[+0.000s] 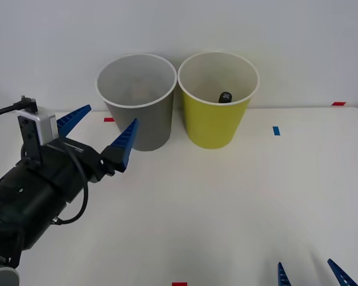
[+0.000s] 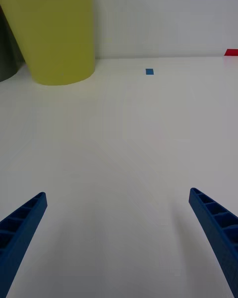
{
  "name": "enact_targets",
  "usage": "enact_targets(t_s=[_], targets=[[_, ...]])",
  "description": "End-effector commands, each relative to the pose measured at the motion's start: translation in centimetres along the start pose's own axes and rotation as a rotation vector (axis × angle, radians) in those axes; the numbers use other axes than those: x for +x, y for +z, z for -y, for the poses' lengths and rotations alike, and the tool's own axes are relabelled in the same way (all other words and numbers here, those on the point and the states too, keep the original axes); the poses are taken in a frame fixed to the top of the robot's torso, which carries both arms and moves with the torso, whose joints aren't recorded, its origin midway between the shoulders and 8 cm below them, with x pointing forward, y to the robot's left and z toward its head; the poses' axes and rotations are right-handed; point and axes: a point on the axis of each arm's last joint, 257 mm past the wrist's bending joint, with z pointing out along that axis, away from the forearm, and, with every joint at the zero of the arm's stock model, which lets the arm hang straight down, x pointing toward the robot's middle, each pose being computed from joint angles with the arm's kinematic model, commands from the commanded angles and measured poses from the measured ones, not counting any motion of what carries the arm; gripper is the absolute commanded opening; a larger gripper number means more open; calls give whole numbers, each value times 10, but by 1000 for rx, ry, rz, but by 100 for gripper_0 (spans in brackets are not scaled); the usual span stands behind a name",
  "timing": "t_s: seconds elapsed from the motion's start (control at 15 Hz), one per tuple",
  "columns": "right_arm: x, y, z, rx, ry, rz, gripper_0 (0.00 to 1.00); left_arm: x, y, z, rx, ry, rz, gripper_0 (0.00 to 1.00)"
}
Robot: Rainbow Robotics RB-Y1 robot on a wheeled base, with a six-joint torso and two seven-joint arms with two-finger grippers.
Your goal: Put cans in the gray bin and PET bottles in the light green bin.
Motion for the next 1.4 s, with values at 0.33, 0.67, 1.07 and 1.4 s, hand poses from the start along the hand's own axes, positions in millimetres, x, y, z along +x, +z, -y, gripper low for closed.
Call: enact_targets(t_s=[0.33,0.67,1.07,1.4], targets=[[0,0,0,0,0,0,100,22,-17,-9,-32,-36,-39,100],[0,0,0,0,0,0,100,38,-36,-9,-73,-32,-31,100],[0,0,0,0,0,0,100,74,-58,-18,-125,63,-37,100],[0,0,0,0,0,0,100,120,-75,-41,-173,-3,-51,100]])
